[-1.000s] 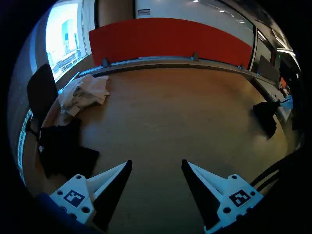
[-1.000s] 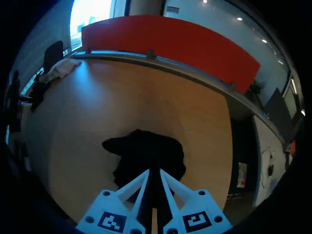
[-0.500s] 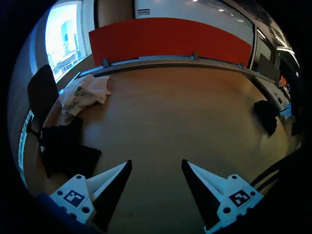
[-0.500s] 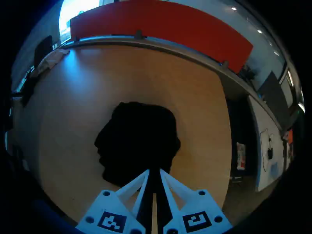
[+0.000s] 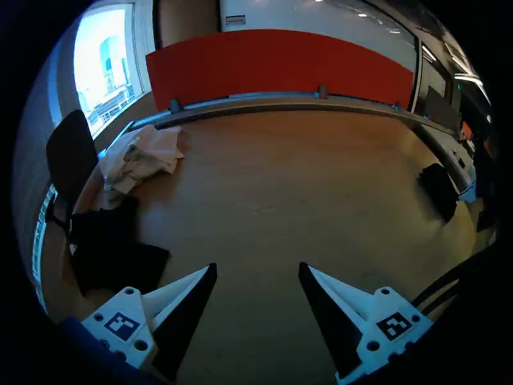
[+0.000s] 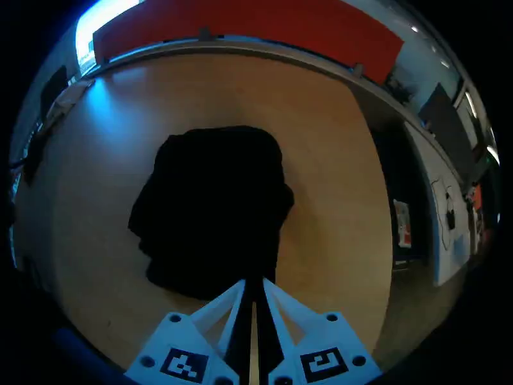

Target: Fold towel

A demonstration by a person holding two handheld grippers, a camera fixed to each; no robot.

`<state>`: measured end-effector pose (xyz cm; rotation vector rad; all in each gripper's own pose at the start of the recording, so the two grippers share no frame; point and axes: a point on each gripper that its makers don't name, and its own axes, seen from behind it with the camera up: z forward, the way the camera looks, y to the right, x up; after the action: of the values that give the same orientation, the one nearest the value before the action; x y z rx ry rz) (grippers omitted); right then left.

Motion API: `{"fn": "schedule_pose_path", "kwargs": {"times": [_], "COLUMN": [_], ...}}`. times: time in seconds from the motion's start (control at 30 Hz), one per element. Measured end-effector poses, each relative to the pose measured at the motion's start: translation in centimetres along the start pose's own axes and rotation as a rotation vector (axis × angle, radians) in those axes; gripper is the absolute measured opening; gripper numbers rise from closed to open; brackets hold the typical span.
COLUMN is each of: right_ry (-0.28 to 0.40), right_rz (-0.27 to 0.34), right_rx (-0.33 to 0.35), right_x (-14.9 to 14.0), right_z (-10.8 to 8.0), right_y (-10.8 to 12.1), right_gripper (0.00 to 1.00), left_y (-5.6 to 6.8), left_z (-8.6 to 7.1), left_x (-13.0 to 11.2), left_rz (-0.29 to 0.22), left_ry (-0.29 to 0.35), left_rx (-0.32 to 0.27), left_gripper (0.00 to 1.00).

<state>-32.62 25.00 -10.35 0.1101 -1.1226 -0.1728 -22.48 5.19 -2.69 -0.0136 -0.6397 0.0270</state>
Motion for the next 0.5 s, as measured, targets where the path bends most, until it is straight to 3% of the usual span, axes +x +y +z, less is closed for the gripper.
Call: {"fn": "schedule_pose_path", "kwargs": {"times": [0.5], "right_ry": [-0.052], "right_rz": [0.024], "right_rx": [-0.031], "right_x": [-1.3], "right_z": [2.1], "right_y": [0.6], "right_gripper": [0.05], "left_y": [0.1], "left_z": [0.1], "left_x": [-0.1], "left_rz": [0.001], "left_ry": [-0.005], "left_rx": [0.005], "left_gripper": [0.94]}}
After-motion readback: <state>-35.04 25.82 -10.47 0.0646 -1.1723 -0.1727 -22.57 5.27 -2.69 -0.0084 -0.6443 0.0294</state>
